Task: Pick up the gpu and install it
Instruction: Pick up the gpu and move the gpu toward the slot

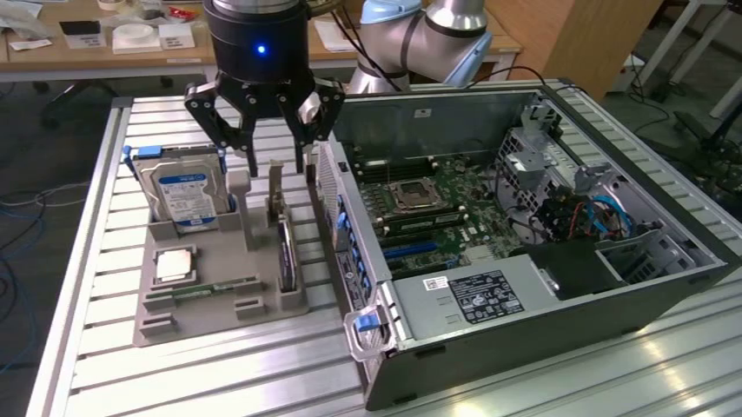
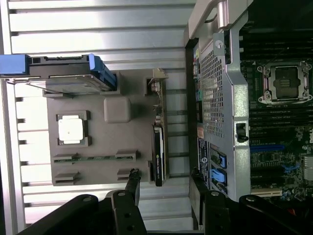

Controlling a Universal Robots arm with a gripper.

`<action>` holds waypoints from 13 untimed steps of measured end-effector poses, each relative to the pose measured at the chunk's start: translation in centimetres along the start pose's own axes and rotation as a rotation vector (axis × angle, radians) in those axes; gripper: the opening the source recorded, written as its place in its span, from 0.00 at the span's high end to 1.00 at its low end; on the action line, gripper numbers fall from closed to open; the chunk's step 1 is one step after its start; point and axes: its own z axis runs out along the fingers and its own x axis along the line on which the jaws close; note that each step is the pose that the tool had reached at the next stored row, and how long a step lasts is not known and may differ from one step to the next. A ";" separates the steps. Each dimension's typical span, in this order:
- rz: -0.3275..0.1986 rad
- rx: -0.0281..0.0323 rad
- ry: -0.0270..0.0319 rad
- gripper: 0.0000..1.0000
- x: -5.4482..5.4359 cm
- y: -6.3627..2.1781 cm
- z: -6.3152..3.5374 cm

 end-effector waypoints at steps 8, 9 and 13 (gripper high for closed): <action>0.000 0.0001 0.0001 0.47 0.0 -0.01 0.23; 0.000 0.0001 0.0001 0.47 0.0 -0.01 0.24; 0.000 0.0000 0.0000 0.47 0.0 -0.01 0.28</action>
